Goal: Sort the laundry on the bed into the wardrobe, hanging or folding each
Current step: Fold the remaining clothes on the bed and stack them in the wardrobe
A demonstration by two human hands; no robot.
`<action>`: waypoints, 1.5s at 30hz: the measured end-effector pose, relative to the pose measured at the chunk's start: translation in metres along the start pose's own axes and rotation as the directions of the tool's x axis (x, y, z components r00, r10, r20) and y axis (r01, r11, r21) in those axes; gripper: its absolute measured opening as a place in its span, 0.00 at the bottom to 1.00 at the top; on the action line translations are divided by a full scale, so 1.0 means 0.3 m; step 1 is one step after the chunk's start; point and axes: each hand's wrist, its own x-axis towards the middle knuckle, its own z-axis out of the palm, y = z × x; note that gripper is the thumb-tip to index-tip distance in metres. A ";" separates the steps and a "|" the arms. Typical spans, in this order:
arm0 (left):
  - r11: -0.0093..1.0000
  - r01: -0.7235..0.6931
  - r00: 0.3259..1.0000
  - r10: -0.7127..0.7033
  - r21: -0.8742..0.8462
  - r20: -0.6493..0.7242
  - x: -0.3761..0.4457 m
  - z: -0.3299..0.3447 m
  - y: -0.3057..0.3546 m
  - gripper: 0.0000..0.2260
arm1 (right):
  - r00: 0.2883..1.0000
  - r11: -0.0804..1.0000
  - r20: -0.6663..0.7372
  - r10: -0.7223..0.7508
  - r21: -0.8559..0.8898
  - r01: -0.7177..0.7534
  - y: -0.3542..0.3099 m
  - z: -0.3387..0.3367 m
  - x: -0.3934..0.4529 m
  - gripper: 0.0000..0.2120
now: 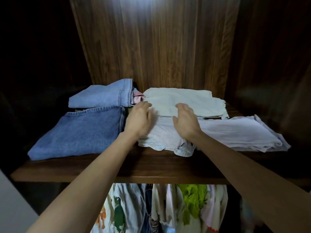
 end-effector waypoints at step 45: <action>-0.477 0.704 -0.249 -0.860 0.526 -0.446 -2.687 -1.293 0.303 0.09 | -0.432 -0.134 0.428 -0.794 0.569 0.812 -1.615 0.304 -2.123 0.13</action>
